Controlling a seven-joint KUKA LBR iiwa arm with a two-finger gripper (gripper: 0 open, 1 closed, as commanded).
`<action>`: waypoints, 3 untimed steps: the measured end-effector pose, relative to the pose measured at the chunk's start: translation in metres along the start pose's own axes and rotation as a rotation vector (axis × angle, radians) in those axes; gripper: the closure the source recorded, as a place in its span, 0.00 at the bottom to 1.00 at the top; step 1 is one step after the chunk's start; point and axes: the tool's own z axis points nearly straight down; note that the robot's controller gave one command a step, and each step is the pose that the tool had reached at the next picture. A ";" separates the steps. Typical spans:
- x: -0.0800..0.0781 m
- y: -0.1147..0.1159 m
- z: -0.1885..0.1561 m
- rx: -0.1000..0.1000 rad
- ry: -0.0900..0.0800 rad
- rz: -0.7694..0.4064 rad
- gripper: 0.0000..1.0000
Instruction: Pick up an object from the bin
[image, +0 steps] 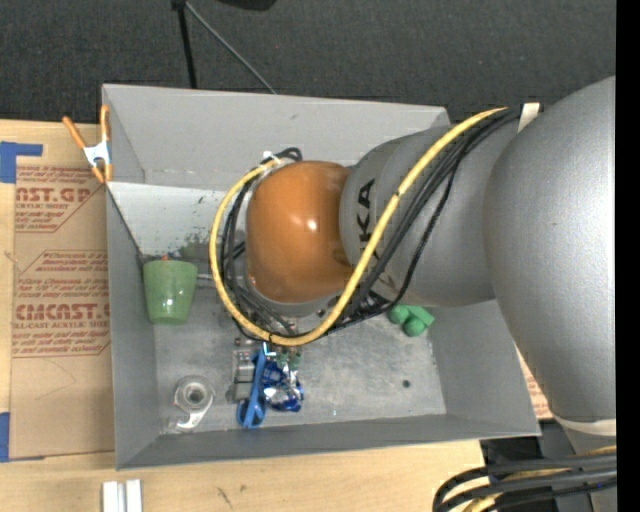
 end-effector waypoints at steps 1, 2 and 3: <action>0.022 -0.059 0.083 0.000 -0.013 -0.282 0.00; 0.023 -0.058 0.083 -0.001 -0.008 -0.284 1.00; 0.016 -0.031 -0.069 -0.001 -0.017 -0.348 1.00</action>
Offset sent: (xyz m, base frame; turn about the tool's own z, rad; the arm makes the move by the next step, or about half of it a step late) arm -0.0235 -0.0586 -0.0823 -0.2841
